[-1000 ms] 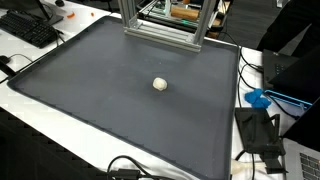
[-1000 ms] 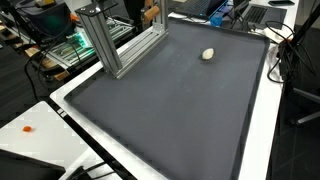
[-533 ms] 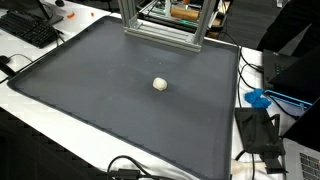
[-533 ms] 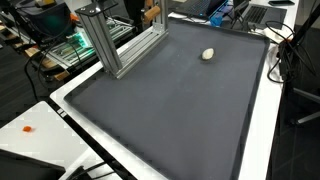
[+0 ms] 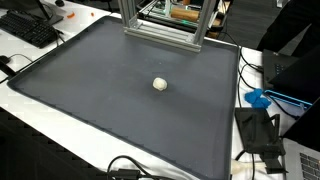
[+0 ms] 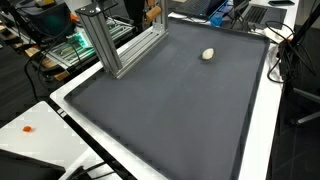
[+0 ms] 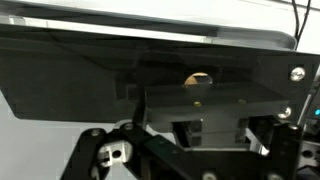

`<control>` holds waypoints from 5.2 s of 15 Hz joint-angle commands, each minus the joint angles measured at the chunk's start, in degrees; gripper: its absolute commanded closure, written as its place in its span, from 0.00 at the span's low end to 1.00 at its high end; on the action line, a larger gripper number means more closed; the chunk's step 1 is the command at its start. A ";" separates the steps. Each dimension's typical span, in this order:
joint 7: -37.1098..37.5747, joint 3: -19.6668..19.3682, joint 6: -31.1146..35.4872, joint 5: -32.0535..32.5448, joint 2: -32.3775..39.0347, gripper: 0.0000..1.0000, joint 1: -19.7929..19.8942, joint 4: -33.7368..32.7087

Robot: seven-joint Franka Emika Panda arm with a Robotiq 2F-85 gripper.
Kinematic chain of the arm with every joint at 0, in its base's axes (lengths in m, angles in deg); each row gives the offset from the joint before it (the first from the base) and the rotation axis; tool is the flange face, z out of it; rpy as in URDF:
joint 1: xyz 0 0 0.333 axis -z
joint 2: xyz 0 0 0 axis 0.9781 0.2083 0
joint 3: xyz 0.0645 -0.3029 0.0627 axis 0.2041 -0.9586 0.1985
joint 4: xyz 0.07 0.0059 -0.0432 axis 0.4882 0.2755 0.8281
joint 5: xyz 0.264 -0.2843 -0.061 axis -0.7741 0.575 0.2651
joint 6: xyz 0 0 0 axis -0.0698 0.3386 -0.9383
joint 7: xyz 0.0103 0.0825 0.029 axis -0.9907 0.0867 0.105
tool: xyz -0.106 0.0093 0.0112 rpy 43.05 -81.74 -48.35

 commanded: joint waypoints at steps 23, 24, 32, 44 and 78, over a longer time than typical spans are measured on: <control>1.66 0.00 -8.62 -0.24 -1.09 0.00 -0.66 -3.24; 1.56 0.03 -8.37 -0.39 -1.05 0.00 -0.78 -2.99; 1.04 0.67 -6.18 -0.53 -1.05 0.00 -1.41 -1.86; 1.20 1.01 -4.76 0.75 -0.94 0.66 -1.30 -0.93; 1.28 -0.04 -5.35 3.17 -0.62 0.78 -0.14 -4.38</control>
